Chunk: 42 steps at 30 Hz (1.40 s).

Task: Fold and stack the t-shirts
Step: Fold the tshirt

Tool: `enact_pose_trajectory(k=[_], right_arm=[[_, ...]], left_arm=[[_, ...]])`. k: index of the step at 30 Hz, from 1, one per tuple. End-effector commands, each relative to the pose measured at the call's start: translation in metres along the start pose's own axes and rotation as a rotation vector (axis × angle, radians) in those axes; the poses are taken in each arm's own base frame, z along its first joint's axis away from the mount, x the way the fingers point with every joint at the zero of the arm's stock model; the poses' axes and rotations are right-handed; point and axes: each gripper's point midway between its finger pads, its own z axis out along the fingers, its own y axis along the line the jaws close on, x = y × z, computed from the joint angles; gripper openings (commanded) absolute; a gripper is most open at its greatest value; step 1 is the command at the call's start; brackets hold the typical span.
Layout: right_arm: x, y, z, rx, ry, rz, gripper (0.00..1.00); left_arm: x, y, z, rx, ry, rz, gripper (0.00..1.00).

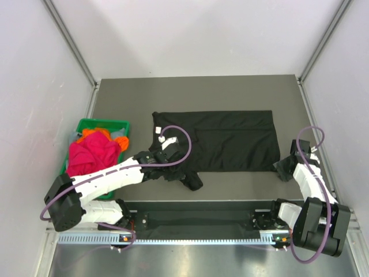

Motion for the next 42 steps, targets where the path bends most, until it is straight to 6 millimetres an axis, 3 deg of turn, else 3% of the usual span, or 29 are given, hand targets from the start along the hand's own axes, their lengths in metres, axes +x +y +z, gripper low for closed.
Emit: enact_pose_trajectory(k=[1,6,9,14,16,20,32,39,42], right_arm=[[-0.001,-0.003,0.005,0.011,-0.006,0.023,0.38],[0.001,-0.004,0.015,0.015,-0.006,0.024,0.36],[-0.003,-0.004,0.016,0.021,-0.018,0.015,0.29],[-0.008,-0.002,0.009,0.011,-0.038,-0.001,0.05],[-0.011,-0.001,0.004,0.002,-0.051,-0.009,0.00],[-0.020,0.012,-0.006,-0.057,-0.084,-0.030,0.00],[-0.052,0.063,-0.029,-0.249,-0.163,-0.104,0.00],[-0.071,0.090,-0.025,-0.282,-0.163,-0.169,0.00],[-0.070,0.107,-0.022,-0.332,-0.127,-0.190,0.00]], left_arm=[[-0.011,-0.010,-0.007,0.036,-0.039,0.002,0.00],[-0.016,-0.013,-0.010,0.036,-0.054,0.001,0.00],[-0.020,-0.014,-0.013,0.035,-0.064,0.002,0.00],[-0.027,-0.013,-0.018,0.017,-0.095,0.010,0.00],[-0.035,-0.012,-0.021,0.005,-0.120,0.015,0.00],[-0.049,-0.013,-0.024,-0.008,-0.152,0.025,0.00],[-0.132,-0.010,-0.022,-0.064,-0.252,0.058,0.00],[-0.186,0.002,-0.017,-0.117,-0.299,0.040,0.00],[-0.209,0.005,-0.017,-0.125,-0.319,0.017,0.00]])
